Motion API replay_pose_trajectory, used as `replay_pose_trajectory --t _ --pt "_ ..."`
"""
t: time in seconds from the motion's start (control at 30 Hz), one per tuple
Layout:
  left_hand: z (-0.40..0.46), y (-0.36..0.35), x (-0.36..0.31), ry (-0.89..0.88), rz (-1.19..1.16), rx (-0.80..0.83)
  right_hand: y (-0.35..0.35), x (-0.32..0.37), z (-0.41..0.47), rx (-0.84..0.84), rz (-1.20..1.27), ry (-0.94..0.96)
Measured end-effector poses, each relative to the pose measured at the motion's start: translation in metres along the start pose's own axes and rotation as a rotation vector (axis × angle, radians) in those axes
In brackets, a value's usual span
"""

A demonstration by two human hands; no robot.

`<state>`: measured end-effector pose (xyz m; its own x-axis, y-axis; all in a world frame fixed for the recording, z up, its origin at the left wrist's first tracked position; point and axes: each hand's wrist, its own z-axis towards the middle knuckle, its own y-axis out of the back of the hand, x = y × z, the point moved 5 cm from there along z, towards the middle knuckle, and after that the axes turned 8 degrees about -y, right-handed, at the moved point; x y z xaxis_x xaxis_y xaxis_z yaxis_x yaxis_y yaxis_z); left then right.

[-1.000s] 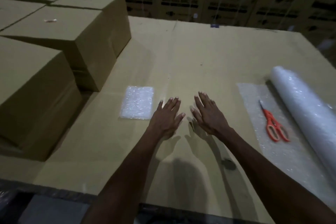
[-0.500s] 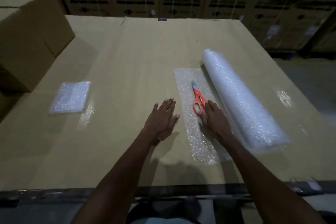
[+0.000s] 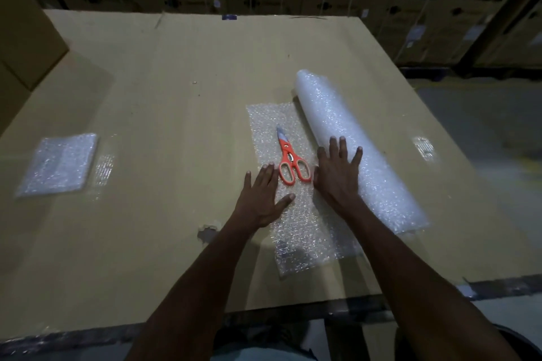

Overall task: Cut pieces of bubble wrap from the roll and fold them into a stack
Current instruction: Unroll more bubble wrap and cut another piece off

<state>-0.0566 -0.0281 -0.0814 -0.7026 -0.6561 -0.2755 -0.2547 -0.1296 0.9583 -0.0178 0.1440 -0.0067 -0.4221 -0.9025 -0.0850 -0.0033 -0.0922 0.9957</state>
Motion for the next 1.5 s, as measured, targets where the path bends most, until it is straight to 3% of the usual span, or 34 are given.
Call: replay_pose_trajectory --t 0.3,0.47,0.57,0.67,0.87,1.0,1.2,1.43,1.5 --pt "-0.008 0.014 0.044 -0.109 0.175 -0.015 0.002 -0.017 0.01 0.013 -0.092 -0.128" --pt "-0.019 0.032 0.068 -0.172 0.275 0.019 0.021 -0.019 0.013 0.04 0.134 -0.209" --pt "-0.014 0.047 0.064 -0.237 0.316 -0.128 0.03 -0.031 0.01 0.094 0.247 -0.227" --pt "0.004 0.052 0.052 -0.23 0.201 -0.19 0.034 -0.042 0.005 0.122 0.208 -0.161" --pt "0.01 0.006 0.04 -0.101 -0.119 -0.109 0.027 -0.055 -0.008 0.004 -0.092 -0.184" --pt "0.009 0.01 0.045 -0.086 -0.107 -0.098 0.013 -0.063 -0.004 0.136 -0.136 -0.187" --pt "0.008 0.009 0.046 -0.088 -0.111 -0.132 0.021 -0.114 0.011 0.127 0.034 -0.404" --pt "0.009 0.008 0.047 -0.09 -0.119 -0.127 0.012 -0.098 0.007 0.117 -0.008 -0.343" --pt "0.008 0.011 0.046 -0.089 -0.13 -0.135 0.02 -0.085 0.011 0.042 -0.012 -0.308"
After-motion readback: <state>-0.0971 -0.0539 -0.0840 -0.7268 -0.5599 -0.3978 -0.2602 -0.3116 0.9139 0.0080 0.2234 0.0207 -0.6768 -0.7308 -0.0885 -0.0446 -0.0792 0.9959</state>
